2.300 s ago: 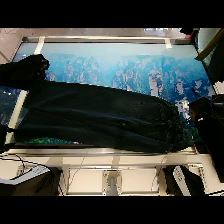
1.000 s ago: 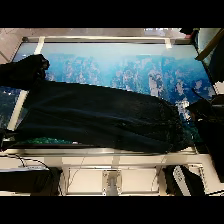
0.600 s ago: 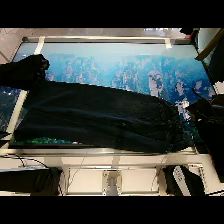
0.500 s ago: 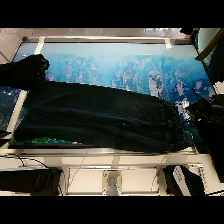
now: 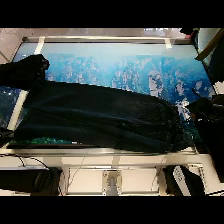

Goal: Fold the clothes and pants, and hang the long-sleeved shirts on hangers.

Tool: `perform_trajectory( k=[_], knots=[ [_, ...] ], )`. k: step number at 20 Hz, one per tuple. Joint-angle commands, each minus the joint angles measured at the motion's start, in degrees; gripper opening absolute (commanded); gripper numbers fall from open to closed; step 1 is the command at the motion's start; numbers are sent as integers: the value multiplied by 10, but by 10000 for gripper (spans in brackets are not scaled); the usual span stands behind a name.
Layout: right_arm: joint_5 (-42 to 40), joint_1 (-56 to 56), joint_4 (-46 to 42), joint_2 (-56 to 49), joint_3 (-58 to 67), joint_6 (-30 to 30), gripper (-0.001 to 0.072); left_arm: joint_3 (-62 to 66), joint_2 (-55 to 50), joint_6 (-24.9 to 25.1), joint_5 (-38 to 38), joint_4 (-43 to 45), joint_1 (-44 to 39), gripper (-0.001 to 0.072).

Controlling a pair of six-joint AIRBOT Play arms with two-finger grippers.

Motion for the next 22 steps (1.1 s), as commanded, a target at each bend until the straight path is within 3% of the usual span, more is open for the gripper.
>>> perform_trajectory(
  k=[1,4,6,9,17,22],
  knots=[
    [-6,0,1,0,0,3,347,0,-8,3,-24,-1,-24,470],
    [-6,0,-5,0,0,3,347,1,-8,5,-38,-1,-31,458],
    [-7,0,-6,0,0,3,347,1,-8,5,-46,-1,-31,178],
    [-15,0,-7,0,0,3,347,1,-7,5,-62,-1,-31,22],
    [0,0,-131,2,57,5,348,96,37,5,-81,-84,-31,21],
    [12,-107,-146,6,-49,7,348,102,54,4,-85,-83,-30,21]
  ],
)
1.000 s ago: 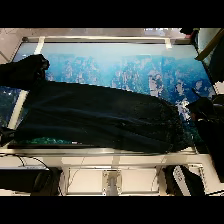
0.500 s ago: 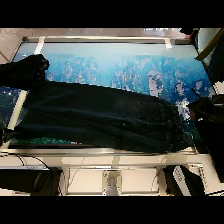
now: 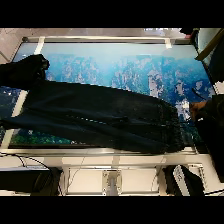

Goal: Fold the clothes and pants, and hang the long-sleeved shirts on hangers.

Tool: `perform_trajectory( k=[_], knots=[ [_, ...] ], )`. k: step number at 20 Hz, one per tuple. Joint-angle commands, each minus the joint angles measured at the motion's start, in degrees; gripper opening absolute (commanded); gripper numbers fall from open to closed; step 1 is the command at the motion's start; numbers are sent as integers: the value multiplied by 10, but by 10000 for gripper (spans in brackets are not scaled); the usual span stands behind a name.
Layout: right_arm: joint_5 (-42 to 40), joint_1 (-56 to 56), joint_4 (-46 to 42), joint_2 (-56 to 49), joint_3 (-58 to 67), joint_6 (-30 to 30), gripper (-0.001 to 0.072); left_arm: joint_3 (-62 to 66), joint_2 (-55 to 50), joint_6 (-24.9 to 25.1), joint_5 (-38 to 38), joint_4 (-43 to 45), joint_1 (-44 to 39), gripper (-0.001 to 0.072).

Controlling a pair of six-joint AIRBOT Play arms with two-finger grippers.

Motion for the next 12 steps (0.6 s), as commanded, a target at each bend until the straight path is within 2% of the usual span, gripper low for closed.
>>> perform_trajectory(
  k=[1,5,6,12],
  knots=[
    [24,-93,-8,-2,-85,-16,349,9,8,0,-11,-8,0,21],
    [36,-191,5,-51,-187,-109,365,9,9,-18,-16,-9,-2,20],
    [27,-200,11,-72,-203,-121,425,9,10,-21,-15,-9,-4,20],
    [-54,-200,12,-139,-214,-139,430,9,34,-20,5,6,-27,19]
  ],
)
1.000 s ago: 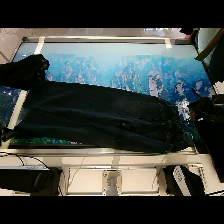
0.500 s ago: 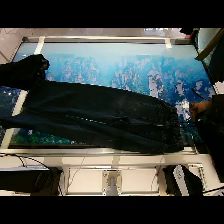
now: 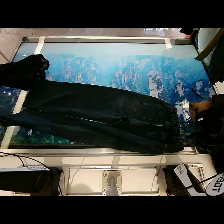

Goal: Fold the clothes and pants, and hang the long-sleeved shirts on hangers.

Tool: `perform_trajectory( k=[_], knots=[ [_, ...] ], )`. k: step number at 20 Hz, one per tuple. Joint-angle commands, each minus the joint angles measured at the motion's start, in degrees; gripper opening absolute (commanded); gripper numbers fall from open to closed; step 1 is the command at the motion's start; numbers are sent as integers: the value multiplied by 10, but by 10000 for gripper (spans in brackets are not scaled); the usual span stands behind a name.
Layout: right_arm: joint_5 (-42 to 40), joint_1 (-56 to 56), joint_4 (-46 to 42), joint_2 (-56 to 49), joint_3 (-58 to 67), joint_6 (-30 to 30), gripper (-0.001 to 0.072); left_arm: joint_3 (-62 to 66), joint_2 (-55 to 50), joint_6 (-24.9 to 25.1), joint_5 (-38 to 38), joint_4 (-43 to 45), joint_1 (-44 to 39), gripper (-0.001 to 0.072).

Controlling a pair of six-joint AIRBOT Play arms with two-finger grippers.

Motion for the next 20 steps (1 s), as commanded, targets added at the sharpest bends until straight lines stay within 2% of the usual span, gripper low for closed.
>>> perform_trajectory(
  k=[1,5,11,12,13,14,20],
  knots=[
    [-40,-7,3,-30,-12,-22,430,0,11,-1,12,7,-9,19],
    [-48,-6,65,-59,-57,-99,430,0,11,-8,12,18,-10,18],
    [-41,-6,62,-76,-89,-113,421,0,11,-19,11,49,-10,19],
    [-16,-6,65,-76,-89,-128,300,0,11,-19,9,49,-10,19],
    [12,-7,68,-75,-87,-144,141,0,12,-22,9,49,-10,19],
    [34,-7,67,-73,-80,-153,53,1,14,-23,12,49,-10,19],
    [49,-7,71,-42,50,-113,53,1,54,-16,42,27,-10,19]
  ],
)
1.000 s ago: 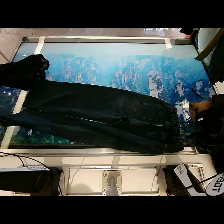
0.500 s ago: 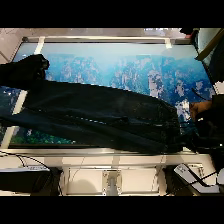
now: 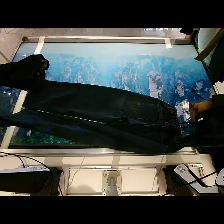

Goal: Fold the clothes and pants, and hang the long-sleeved shirts on hangers.

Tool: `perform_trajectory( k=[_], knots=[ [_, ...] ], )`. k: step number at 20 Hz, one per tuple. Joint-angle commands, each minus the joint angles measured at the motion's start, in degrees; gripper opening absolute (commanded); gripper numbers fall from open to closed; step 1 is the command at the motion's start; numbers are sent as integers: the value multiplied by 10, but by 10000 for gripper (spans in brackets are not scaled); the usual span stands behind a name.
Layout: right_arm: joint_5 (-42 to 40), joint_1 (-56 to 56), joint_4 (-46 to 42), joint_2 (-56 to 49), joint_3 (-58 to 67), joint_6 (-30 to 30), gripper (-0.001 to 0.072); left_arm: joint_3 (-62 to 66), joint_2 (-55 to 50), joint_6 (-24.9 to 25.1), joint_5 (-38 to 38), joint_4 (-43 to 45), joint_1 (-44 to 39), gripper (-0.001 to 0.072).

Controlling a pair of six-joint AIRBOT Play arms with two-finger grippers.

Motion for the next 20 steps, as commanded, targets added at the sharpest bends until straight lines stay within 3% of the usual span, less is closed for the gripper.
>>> perform_trajectory(
  k=[1,5,9,10,15,20],
  knots=[
    [14,0,5,19,75,20,53,1,24,5,29,-22,0,19],
    [5,-1,23,37,94,17,51,1,41,12,41,-81,0,19],
    [-4,-1,126,40,174,7,52,1,89,146,80,-304,0,19],
    [3,-1,119,41,188,5,51,0,102,178,76,-295,0,19],
    [-28,-29,-24,87,84,10,51,-54,124,155,103,36,19,18],
    [-59,-99,-61,89,-40,24,52,-189,122,135,205,137,47,19]
  ],
)
